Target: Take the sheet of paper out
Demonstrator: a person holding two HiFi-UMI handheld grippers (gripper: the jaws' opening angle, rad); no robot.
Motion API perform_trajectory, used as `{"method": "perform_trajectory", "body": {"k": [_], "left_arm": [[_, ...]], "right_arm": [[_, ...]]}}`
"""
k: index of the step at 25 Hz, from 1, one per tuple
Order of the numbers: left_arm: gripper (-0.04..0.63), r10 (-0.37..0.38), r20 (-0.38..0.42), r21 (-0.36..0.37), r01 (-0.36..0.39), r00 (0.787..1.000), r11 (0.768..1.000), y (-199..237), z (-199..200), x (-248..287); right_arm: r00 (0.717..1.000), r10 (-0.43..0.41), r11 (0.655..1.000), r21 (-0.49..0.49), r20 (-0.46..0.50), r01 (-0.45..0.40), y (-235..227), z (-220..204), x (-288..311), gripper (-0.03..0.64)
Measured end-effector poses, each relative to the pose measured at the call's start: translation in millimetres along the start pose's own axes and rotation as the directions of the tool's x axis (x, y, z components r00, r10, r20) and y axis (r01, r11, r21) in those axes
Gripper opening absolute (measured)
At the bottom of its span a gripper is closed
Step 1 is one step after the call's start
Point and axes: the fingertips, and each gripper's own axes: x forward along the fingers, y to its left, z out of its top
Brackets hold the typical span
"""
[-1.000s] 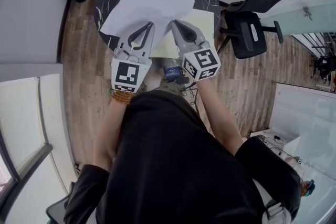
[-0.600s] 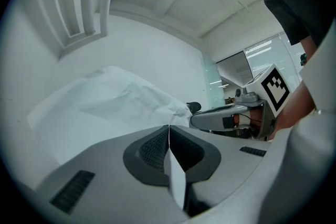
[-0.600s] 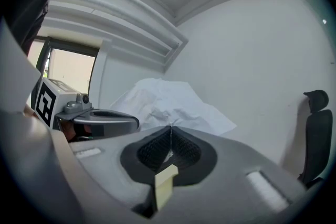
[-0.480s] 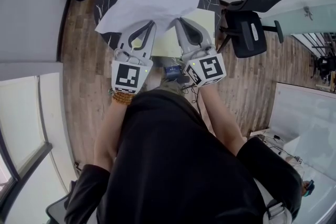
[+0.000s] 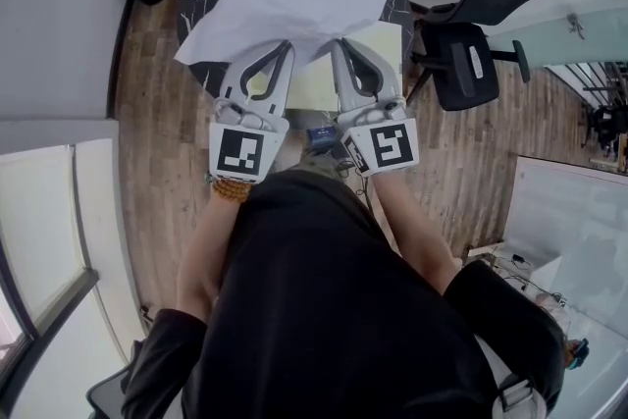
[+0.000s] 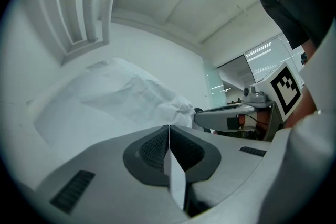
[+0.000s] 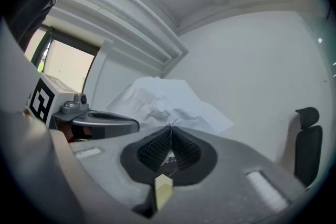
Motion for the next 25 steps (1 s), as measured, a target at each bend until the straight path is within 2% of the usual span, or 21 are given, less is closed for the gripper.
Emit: {"method": "perform_trajectory", "body": {"k": [3, 10, 25], "left_arm": [[0.011, 0.007, 0.009, -0.008, -0.007, 1.000, 1.000, 3.2, -0.1, -1.0], [0.012, 0.010, 0.006, 0.001, -0.010, 1.000, 1.000, 6.5, 3.4, -3.6], [0.011, -0.033, -0.008, -0.005, 0.033, 0.999, 0.999, -0.7, -1.1, 5.3]], "right_arm": [[0.999, -0.048, 0.997, -0.055, 0.009, 0.049, 3.5, 4.0, -1.8, -0.002], [0.999, -0.039, 0.997, -0.066, 0.023, 0.040, 13.2, 11.4, -1.7, -0.002], [0.999, 0.053, 0.997, -0.063, -0.009, -0.053, 26.0, 9.3, -5.1, -0.002]]}}
